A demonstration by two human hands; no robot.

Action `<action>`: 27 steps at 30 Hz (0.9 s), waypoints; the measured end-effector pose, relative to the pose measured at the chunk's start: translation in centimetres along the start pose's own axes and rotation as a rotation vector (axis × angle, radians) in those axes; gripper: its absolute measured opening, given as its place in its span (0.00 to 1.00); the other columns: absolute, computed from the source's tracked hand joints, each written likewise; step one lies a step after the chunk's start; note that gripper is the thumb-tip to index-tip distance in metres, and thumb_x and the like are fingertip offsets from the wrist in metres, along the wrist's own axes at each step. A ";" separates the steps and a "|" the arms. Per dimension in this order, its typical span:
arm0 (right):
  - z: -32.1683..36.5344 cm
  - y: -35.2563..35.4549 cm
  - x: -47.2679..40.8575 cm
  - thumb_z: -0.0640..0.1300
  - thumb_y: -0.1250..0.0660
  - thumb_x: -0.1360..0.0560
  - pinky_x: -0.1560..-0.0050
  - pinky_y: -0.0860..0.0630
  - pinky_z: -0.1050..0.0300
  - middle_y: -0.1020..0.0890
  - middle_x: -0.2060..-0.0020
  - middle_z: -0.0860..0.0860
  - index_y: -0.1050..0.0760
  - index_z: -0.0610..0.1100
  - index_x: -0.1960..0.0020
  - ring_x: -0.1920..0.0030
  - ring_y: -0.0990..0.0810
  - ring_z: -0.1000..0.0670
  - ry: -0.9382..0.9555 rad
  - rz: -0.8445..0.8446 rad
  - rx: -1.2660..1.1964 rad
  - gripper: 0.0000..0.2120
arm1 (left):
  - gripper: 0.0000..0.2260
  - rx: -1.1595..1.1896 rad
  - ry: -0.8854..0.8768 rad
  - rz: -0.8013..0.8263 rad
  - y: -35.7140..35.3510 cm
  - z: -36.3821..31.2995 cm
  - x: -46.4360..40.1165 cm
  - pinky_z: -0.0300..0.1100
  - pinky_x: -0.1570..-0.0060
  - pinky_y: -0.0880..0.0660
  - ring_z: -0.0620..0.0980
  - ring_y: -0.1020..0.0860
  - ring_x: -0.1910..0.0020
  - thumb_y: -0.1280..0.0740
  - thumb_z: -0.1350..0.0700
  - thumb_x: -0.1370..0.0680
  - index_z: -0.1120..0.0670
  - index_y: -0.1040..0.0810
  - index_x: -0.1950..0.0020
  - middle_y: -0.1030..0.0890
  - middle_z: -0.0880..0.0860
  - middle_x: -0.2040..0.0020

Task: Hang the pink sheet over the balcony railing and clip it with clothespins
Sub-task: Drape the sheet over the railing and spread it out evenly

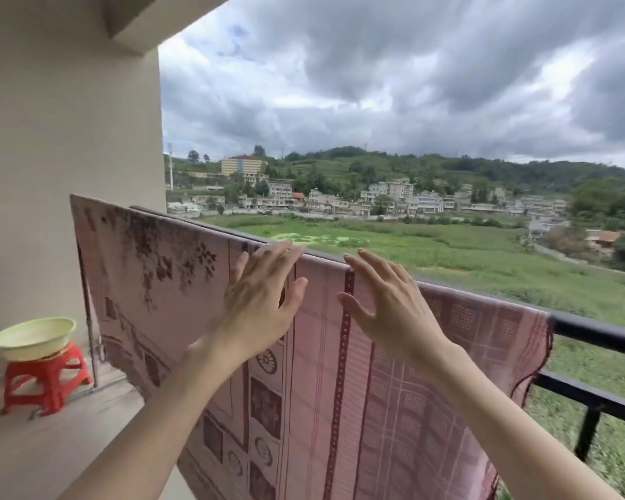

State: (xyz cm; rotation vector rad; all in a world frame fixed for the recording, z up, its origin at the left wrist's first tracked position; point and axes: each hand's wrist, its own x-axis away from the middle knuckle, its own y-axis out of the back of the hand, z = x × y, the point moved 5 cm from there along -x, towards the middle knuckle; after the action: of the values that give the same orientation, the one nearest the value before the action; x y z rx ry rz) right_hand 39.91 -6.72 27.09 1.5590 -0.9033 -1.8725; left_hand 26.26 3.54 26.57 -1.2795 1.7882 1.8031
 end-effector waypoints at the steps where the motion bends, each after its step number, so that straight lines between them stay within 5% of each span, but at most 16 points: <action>1: 1.8 -1.4 -1.1 0.60 0.45 0.23 0.25 0.51 0.49 0.42 0.24 0.50 0.47 0.53 0.25 0.26 0.44 0.49 0.038 0.019 -0.002 0.30 | 0.22 -0.029 0.037 0.011 0.7 2.1 0.9 0.53 0.26 0.54 0.44 0.48 0.26 0.49 0.46 0.21 0.46 0.45 0.27 0.43 0.46 0.25; 5: 10.2 -8.0 -5.9 0.60 0.46 0.23 0.24 0.55 0.47 0.44 0.24 0.52 0.49 0.53 0.25 0.24 0.47 0.51 0.169 0.104 -0.045 0.30 | 0.22 -0.132 0.203 0.064 4.0 11.8 5.2 0.49 0.26 0.59 0.42 0.53 0.25 0.51 0.46 0.20 0.44 0.49 0.26 0.47 0.45 0.24; 15: 29.6 -24.0 -17.3 0.58 0.46 0.22 0.24 0.53 0.47 0.45 0.24 0.53 0.52 0.53 0.24 0.24 0.49 0.51 0.301 0.163 -0.200 0.30 | 0.22 -0.261 0.418 0.063 11.4 37.8 12.0 0.52 0.26 0.53 0.45 0.52 0.25 0.51 0.46 0.21 0.44 0.48 0.26 0.45 0.48 0.24; 27: 41.1 -41.7 -31.2 0.56 0.43 0.22 0.25 0.51 0.46 0.42 0.25 0.53 0.47 0.52 0.25 0.25 0.47 0.51 0.368 0.222 -0.353 0.29 | 0.22 -0.252 0.552 0.130 10.6 59.4 12.2 0.49 0.26 0.55 0.42 0.54 0.25 0.50 0.47 0.20 0.45 0.49 0.26 0.48 0.46 0.24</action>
State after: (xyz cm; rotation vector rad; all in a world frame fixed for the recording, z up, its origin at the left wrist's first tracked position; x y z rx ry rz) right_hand 6.04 49.69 18.63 1.4499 -0.5223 -1.4329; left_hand -10.62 51.33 14.25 -1.9551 1.9904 1.9215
